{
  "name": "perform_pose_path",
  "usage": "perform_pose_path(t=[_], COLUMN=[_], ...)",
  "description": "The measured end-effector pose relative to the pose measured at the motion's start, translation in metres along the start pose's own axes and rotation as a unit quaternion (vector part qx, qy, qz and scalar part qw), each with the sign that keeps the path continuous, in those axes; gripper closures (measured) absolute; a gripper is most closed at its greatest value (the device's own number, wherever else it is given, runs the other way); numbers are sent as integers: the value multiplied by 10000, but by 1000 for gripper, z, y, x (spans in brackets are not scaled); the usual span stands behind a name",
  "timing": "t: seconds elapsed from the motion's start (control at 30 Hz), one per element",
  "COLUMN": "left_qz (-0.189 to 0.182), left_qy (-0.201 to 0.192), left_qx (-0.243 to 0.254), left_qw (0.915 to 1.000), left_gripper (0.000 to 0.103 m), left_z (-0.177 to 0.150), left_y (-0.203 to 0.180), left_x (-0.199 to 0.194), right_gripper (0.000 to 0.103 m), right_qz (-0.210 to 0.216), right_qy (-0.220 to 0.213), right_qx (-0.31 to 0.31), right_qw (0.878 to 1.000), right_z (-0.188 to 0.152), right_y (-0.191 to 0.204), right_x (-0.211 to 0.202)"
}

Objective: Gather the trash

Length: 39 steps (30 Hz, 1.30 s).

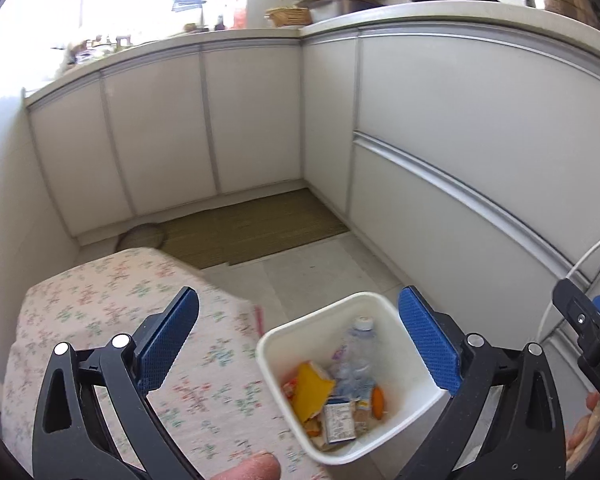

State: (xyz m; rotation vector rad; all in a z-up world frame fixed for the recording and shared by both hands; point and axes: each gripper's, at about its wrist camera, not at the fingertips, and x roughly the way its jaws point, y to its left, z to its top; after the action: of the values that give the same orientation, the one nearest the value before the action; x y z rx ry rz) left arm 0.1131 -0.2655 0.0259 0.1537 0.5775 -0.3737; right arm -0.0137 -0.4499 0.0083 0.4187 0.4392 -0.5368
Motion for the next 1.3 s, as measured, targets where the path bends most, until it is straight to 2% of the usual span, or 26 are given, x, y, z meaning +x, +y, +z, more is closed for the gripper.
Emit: perform_pose_path(t=[0.23, 0.37, 0.53, 0.7, 0.87, 1.03, 1.3], left_qz=[187, 389, 617, 803, 971, 1202, 1351], left_qy=[46, 105, 128, 187, 310, 210, 249], left_qx=[-268, -497, -792, -1032, -1215, -1230, -1243], left_qw=[9995, 9979, 9949, 9912, 9873, 9849, 9827], left_gripper=[7, 7, 7, 7, 7, 7, 7], left_z=[-28, -44, -55, -70, -86, -95, -103], left_y=[54, 90, 126, 159, 187, 205, 217], left_x=[-32, -50, -69, -82, -91, -103, -107], right_gripper=[7, 7, 7, 7, 7, 7, 7], right_qz=[275, 668, 980, 1360, 1444, 1359, 1424], right_qy=[353, 462, 430, 426, 382, 113, 76], right_qx=[-242, -632, -943, -1002, -1396, -1847, -1977], right_qw=[9987, 9947, 9898, 9847, 9789, 9733, 9698], right_z=[-28, -49, -66, -80, -94, -107, -115], right_y=[47, 83, 118, 143, 175, 196, 208], right_x=[-20, -31, -44, -56, -61, -68, -65])
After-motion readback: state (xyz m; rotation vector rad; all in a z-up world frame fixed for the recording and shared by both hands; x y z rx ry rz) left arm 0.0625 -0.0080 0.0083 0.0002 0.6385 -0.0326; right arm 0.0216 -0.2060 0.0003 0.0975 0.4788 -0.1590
